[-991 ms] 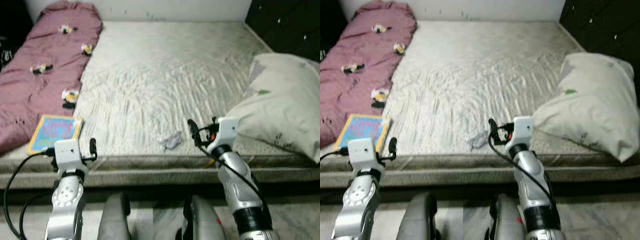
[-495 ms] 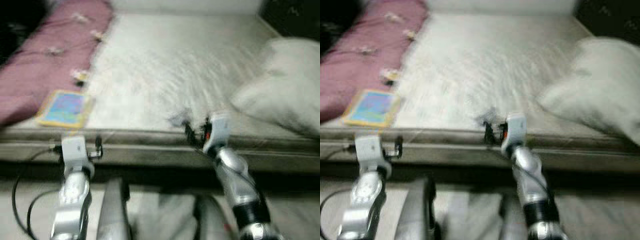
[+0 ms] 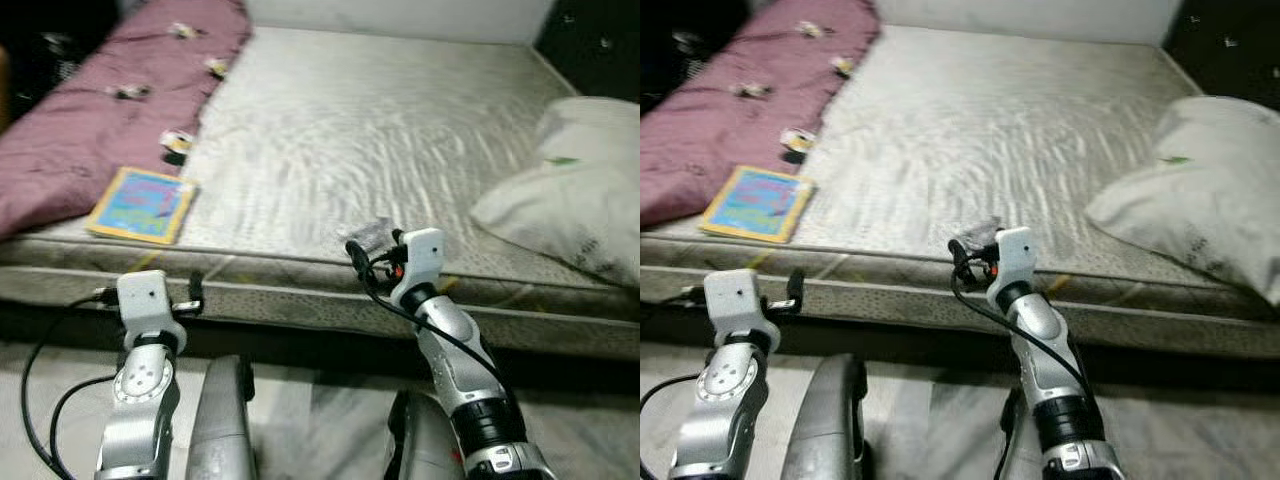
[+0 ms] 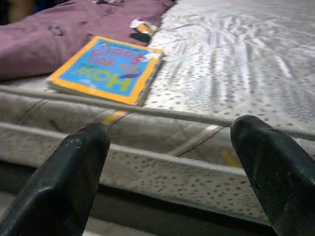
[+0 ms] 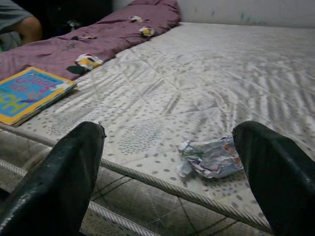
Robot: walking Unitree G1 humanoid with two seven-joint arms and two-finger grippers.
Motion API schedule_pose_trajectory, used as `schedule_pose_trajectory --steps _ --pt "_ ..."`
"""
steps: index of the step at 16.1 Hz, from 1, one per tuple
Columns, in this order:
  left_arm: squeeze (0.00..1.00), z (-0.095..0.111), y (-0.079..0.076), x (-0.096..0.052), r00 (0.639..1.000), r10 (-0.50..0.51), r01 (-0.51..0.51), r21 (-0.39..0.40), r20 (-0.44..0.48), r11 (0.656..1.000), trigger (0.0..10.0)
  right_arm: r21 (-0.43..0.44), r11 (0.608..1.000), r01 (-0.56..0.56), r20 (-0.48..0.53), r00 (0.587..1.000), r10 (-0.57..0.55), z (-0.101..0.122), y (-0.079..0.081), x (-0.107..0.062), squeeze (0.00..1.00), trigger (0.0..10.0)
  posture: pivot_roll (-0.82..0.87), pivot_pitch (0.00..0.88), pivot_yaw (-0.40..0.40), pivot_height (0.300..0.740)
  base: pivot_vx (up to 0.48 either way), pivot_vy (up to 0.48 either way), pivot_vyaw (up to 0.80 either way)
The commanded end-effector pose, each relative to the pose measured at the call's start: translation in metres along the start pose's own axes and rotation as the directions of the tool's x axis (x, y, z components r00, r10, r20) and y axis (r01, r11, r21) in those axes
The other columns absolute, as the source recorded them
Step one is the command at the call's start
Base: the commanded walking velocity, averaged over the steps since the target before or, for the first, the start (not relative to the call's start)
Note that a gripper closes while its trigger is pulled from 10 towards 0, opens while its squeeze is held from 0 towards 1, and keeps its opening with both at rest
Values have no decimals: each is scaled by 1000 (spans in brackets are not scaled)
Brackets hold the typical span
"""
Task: Clean up the room
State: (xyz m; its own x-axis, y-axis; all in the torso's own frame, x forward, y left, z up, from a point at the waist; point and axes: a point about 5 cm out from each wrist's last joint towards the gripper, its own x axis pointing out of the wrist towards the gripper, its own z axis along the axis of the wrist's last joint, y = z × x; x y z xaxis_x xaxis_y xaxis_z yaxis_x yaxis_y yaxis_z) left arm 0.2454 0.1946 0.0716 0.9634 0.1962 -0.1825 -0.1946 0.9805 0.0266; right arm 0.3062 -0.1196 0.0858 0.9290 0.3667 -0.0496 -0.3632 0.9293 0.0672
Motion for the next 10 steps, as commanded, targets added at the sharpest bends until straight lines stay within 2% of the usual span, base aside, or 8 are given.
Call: schedule_pose_trajectory --steps 1,10 --pt "0 6 -2 1 1000 -14 14 -2 22 1000 10000 -1 1000 5 -2 1000 -5 -1 -1 0 0 10000 60 0 -44 542 259 0 0" --pt "0 5 -2 2 1000 -18 18 -3 14 1000 10000 0 1000 -18 -1 1000 18 -1 3 4 0 10000 67 0 -46 542 252 0 0"
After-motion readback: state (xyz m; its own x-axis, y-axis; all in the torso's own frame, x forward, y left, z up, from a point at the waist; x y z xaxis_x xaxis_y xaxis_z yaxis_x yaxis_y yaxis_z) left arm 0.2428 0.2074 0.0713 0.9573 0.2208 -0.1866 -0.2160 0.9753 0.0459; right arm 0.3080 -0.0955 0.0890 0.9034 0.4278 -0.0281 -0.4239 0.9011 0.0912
